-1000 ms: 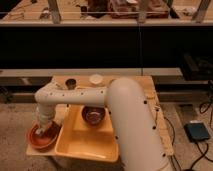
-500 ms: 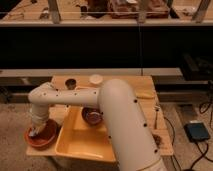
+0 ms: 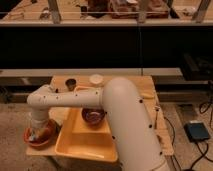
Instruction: Wipe red bowl with towel
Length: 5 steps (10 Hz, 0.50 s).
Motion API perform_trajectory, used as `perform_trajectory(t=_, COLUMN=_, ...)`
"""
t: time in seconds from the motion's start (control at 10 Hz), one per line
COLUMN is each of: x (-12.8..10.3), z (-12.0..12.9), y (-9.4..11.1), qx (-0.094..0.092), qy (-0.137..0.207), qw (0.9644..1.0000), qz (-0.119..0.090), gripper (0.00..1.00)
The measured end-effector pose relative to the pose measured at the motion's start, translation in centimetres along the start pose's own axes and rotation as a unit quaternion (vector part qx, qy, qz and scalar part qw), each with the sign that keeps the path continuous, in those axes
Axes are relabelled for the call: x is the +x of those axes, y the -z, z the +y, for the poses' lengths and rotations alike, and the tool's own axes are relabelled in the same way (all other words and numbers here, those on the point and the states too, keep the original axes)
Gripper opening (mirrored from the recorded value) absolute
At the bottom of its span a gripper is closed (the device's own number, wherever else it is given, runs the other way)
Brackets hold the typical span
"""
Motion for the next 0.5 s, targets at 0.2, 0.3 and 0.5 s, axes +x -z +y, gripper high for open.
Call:
perform_trajectory(t=0.2, x=0.6, z=1.6, y=0.3, qx=0.0, qy=-0.018, qw=0.9998, qz=0.002, gripper=0.2)
perform_trajectory(t=0.3, x=0.8, z=2.0, y=0.5, qx=0.001, qy=-0.024, qw=0.9997, qz=0.004, gripper=0.2)
perform_trajectory(t=0.5, x=2.1, z=3.2, y=1.5, qx=0.01, qy=-0.043, qw=0.9989, qz=0.013, gripper=0.2)
